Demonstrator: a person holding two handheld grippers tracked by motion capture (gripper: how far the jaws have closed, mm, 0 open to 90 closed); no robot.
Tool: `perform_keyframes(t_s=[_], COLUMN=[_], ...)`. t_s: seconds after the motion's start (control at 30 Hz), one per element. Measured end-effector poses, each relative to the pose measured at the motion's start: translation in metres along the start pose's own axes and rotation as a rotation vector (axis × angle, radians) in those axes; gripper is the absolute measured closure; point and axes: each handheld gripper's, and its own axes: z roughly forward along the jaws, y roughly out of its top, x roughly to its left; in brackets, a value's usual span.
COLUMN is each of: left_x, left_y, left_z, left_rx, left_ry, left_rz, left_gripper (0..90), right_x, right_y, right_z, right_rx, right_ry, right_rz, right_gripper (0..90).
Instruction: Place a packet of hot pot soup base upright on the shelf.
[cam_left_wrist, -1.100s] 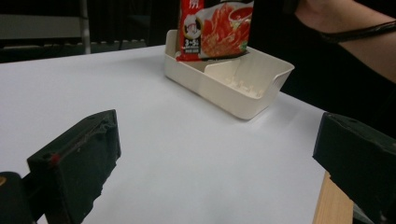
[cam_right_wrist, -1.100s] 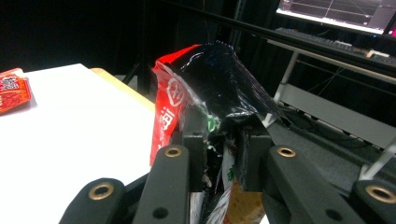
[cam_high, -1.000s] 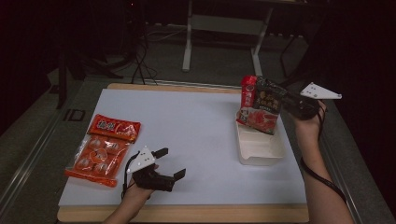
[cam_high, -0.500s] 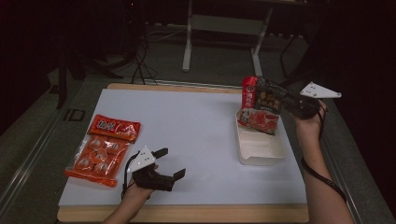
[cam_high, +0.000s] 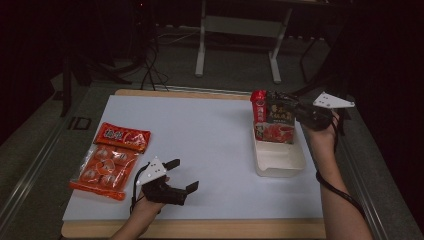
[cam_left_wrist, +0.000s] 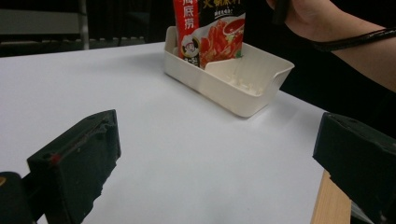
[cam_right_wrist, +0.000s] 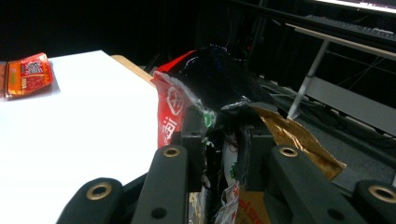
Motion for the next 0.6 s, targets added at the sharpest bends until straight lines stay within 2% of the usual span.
perform_keyframes(t_s=[0.13, 0.23, 0.33, 0.43, 0.53, 0.57, 0.6], left_x=[0.0, 0.001, 0.001, 0.001, 0.001, 0.001, 0.001], left_y=[0.0, 0.0, 0.0, -0.001, -0.001, -0.002, -0.002], left_z=[-0.001, -0.002, -0.002, -0.001, -0.001, 0.0, 0.0], left_rx=[-0.002, -0.004, -0.002, 0.005, 0.009, 0.014, 0.017], left_ry=[0.0, 0.003, 0.007, 0.009, -0.001, -0.004, -0.002], left_rz=[-0.004, -0.002, -0.004, 0.0, -0.001, -0.001, 0.001], left_gripper=[1.3, 1.3, 1.3, 1.3, 1.3, 1.3, 1.3], right_x=[0.0, 0.001, -0.001, -0.003, 0.001, 0.002, 0.003], right_y=[-0.007, -0.019, -0.028, -0.03, -0.027, -0.025, -0.023], right_z=[-0.003, -0.004, -0.01, -0.014, -0.015, -0.015, -0.016], right_rx=[-0.012, 0.008, -0.02, -0.008, 0.017, 0.026, 0.023], right_ry=[-0.002, -0.004, -0.002, -0.014, -0.019, -0.026, -0.012], right_rz=[0.007, 0.042, 0.096, 0.156, 0.153, 0.177, 0.201], right_gripper=[75.2, 74.2, 72.9, 67.8, 65.2, 60.5, 55.9])
